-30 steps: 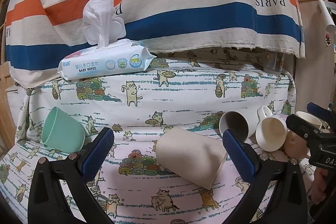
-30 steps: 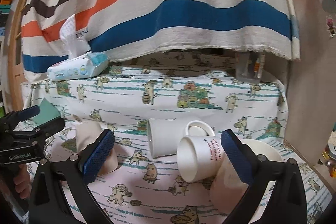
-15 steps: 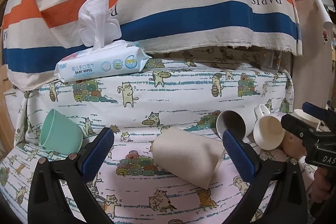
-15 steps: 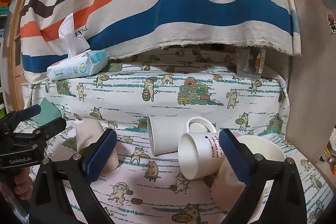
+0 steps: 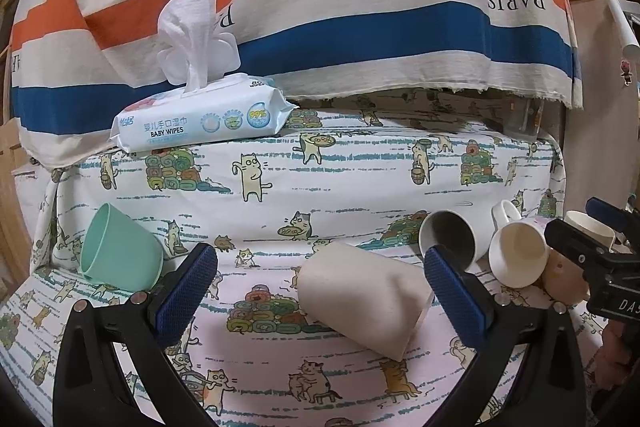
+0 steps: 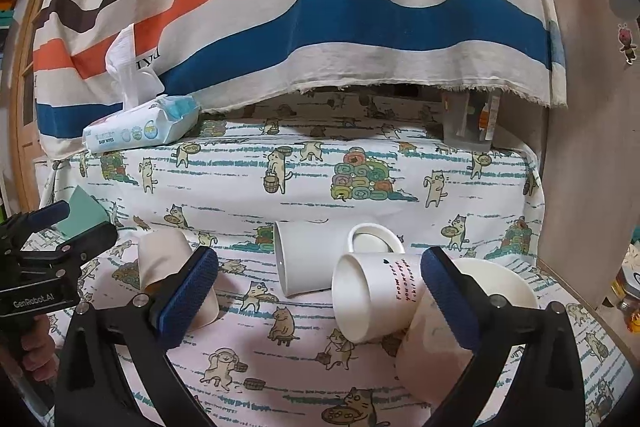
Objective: Flip cup upside down
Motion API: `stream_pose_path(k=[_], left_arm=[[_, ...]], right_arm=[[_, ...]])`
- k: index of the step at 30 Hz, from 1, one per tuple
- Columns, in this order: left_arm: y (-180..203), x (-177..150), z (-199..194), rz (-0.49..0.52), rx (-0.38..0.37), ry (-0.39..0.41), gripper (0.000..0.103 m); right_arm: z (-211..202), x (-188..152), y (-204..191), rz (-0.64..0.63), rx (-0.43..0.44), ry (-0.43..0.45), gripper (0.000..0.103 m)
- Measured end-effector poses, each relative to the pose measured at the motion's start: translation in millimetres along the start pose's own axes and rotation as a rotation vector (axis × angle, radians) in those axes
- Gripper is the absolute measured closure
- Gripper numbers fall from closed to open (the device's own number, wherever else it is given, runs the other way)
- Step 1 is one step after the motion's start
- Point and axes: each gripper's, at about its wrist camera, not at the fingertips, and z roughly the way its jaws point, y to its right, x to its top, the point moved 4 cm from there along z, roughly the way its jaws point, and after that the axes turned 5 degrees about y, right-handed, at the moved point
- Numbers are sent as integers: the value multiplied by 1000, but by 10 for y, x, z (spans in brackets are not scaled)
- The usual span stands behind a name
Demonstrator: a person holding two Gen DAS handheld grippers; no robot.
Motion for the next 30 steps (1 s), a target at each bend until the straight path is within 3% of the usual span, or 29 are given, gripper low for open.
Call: stream_pose_path(k=[30], left_arm=[[-22, 4, 13, -2, 7, -2, 0]], right_arm=[[19, 7, 49, 15, -17, -8, 1]])
